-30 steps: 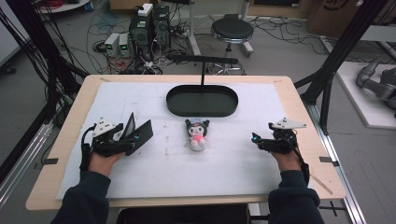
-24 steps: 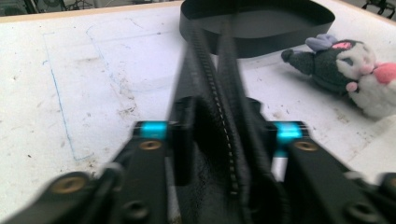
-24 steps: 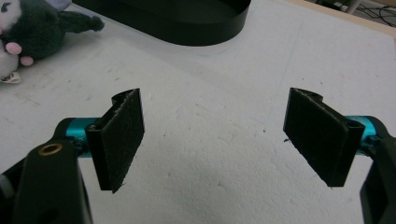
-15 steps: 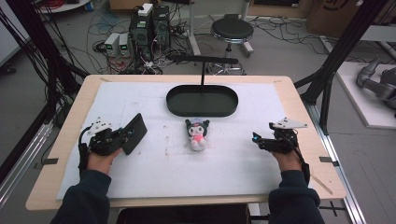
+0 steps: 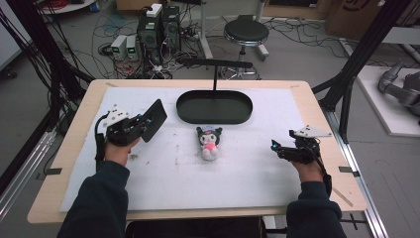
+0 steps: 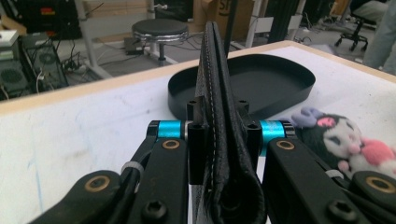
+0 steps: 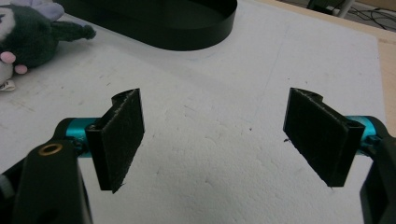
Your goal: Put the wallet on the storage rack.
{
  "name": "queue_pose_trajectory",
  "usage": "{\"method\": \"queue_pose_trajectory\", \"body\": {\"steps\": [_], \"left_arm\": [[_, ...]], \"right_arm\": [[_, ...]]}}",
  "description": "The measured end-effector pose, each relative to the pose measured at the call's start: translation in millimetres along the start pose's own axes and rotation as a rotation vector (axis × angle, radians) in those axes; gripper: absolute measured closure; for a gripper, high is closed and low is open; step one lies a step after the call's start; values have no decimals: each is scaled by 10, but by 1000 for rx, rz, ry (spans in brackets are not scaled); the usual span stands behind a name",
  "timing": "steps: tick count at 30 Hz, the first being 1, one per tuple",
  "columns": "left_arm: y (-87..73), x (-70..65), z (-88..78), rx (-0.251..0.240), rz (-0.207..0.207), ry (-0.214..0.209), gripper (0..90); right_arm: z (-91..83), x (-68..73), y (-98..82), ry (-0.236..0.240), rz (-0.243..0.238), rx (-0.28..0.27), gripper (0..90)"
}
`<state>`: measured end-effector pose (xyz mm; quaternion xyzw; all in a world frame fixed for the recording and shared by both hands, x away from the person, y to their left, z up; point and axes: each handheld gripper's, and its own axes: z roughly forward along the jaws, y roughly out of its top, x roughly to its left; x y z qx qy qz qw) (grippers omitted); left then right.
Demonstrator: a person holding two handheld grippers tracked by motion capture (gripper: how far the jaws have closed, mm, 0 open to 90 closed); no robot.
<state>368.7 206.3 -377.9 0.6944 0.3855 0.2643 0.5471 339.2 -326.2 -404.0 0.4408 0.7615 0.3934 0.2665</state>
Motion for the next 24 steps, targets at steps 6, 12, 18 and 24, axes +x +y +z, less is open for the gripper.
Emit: {"method": "queue_pose_trajectory", "body": {"steps": [6, 12, 18, 24], "left_arm": [[234, 31, 311, -7, -17, -15, 784], [280, 37, 598, 25, -5, -22, 784], [254, 26, 813, 49, -9, -28, 784], [362, 15, 1036, 69, 27, -22, 784]], "right_arm": [[-32, -14, -32, -1, 12, -2, 207], [-72, -23, -47, -9, 15, -18, 207], [-106, -41, -62, -16, 22, -26, 207], [-114, -62, -78, -16, 31, -28, 207]]}}
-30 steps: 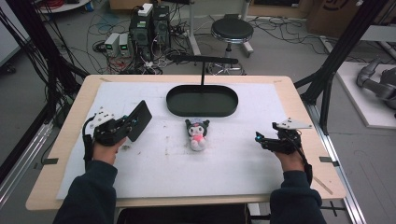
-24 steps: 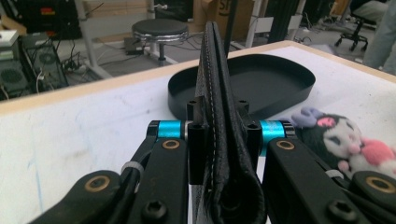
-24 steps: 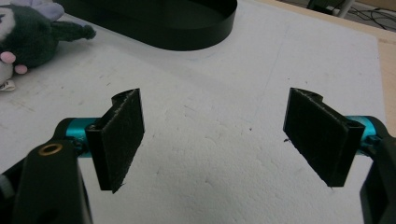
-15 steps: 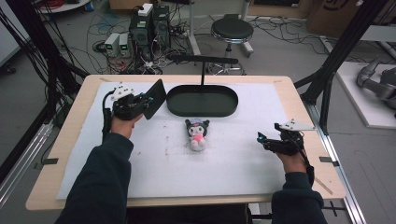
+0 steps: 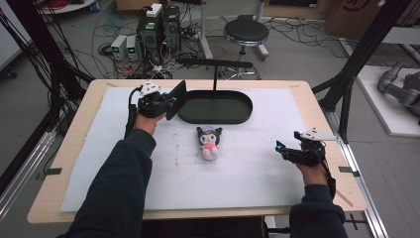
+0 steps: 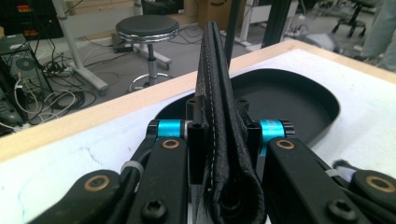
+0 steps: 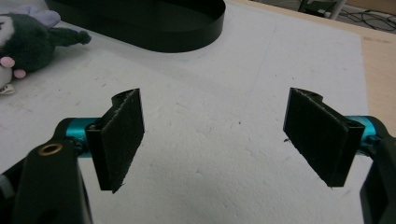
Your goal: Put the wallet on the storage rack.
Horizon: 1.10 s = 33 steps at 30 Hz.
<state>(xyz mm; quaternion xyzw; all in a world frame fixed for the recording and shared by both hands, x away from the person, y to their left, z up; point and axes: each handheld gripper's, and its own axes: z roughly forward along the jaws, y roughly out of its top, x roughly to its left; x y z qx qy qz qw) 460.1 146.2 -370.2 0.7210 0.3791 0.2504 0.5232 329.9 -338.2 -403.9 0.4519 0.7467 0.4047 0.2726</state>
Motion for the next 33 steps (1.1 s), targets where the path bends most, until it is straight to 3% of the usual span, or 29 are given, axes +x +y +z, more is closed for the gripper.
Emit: {"method": "queue_pose_trajectory", "body": {"steps": [9, 11, 18, 19, 22, 26, 29, 33], "left_arm": [[22, -34, 349, 34, 7, 1, 784], [16, -42, 418, 29, 18, 11, 784], [39, 23, 675, 47, -1, 55, 785], [30, 26, 709, 66, -4, 59, 785], [9, 4, 792, 77, 3, 66, 785], [2, -47, 888, 103, 44, 88, 784], [-52, -97, 975, 145, 69, 83, 784], [-75, -151, 1005, 148, 69, 63, 743]], "right_arm": [[-24, -19, -13, -3, 4, -5, 207], [-24, -22, -13, -4, 6, -7, 207], [-36, -22, -21, -4, 9, -7, 207], [-39, -28, -28, -5, 12, -6, 207], [-50, -38, -39, -10, 12, -2, 208], [-68, -51, -54, -14, 14, -2, 208], [-71, -57, -62, -14, 19, 0, 207], [-83, -72, -73, -18, 18, 1, 208]]}}
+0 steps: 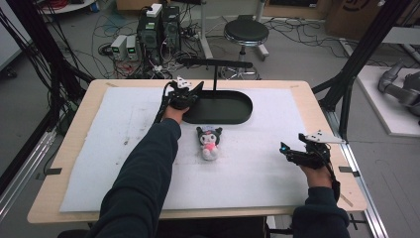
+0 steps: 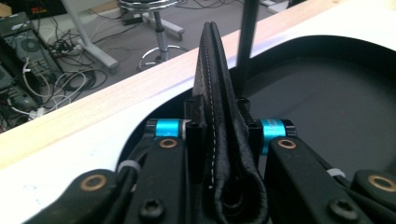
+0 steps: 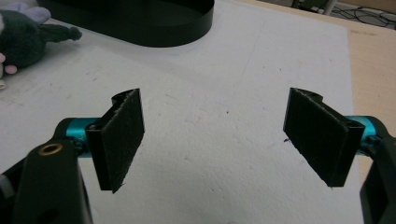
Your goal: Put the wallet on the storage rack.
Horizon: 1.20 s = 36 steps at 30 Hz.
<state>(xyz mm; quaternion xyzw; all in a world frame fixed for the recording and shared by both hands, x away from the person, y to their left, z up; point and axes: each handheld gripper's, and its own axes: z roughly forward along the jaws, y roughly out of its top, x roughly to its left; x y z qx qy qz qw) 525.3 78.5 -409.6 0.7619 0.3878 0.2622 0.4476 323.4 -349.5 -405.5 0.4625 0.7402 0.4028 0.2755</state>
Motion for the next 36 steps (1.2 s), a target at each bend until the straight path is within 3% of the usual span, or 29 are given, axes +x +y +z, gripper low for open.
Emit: {"method": "queue_pose_trajectory", "body": {"steps": [1, 2, 6, 12, 14, 16, 17, 21, 26, 32, 36], "left_arm": [[1, -1, -4, 4, -17, -9, 743], [3, 7, -19, 4, -33, -22, 672], [-6, 27, -96, 7, -107, -53, 561], [-41, -22, -229, -9, -136, -90, 566], [-38, -47, -268, -11, -124, -97, 651], [-30, -89, -287, -1, -58, -84, 744], [-22, -106, -291, 1, -32, -61, 757], [6, -114, -287, -10, 5, 46, 780], [48, -82, -254, 1, 40, 130, 782], [59, -93, -214, -7, 45, 112, 781], [19, -135, -186, -1, -3, 40, 761]], "right_arm": [[0, 0, 0, 0, 0, 0, 208], [-1, 4, 1, 2, 0, 1, 207], [3, 20, 7, 5, -5, 0, 207], [3, 50, 24, 9, -17, -2, 207], [-2, 51, 25, 11, -18, -3, 207], [-5, 48, 24, 10, -18, -4, 207], [-6, 48, 24, 10, -15, -3, 207], [-2, 59, 26, 15, -20, -2, 208], [0, 53, 23, 15, -19, -1, 208], [11, 39, 12, 15, -15, 5, 207], [18, 44, 16, 18, -19, 5, 207]]}}
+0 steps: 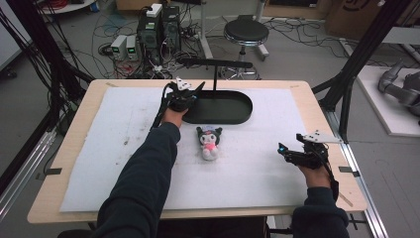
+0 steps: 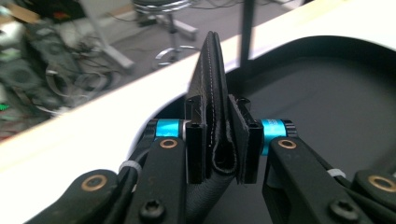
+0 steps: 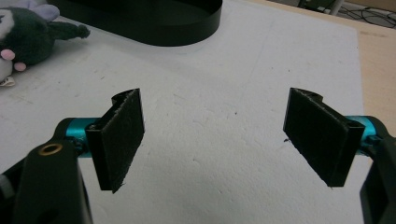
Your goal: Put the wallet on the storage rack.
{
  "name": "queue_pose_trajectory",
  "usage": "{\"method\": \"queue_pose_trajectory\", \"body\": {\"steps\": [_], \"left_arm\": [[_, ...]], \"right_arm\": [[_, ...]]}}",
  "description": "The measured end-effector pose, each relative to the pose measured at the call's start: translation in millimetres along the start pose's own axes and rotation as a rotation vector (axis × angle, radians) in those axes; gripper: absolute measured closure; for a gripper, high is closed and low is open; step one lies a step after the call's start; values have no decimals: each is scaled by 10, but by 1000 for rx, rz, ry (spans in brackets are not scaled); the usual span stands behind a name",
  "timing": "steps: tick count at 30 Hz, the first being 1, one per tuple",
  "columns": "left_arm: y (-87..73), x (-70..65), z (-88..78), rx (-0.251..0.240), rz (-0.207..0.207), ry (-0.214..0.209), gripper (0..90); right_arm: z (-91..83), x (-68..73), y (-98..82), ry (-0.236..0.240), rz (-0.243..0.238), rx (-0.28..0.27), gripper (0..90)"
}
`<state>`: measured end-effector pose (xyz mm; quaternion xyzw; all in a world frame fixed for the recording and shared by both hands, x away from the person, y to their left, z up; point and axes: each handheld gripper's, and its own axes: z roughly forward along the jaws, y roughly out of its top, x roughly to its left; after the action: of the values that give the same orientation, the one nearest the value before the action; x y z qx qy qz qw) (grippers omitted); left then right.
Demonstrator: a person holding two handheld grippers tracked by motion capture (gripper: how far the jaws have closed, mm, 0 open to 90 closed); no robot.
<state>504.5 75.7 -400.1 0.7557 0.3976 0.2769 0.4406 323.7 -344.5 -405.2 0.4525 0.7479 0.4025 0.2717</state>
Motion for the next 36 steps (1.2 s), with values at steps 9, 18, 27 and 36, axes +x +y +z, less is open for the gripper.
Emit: {"method": "queue_pose_trajectory", "body": {"steps": [9, 18, 27, 36], "left_arm": [[-75, -66, 50, 48, -126, -131, 569], [-172, -61, 151, 84, -170, -142, 510], [-141, 42, 40, 58, -228, -148, 436], [-121, 47, -542, -121, -195, -200, 211]], "right_arm": [[-18, 23, 13, 2, -5, -6, 207], [-29, 19, 8, 3, -1, -7, 207], [-20, 15, 7, 6, -1, -7, 207], [19, 60, 13, 24, -23, 1, 207]]}}
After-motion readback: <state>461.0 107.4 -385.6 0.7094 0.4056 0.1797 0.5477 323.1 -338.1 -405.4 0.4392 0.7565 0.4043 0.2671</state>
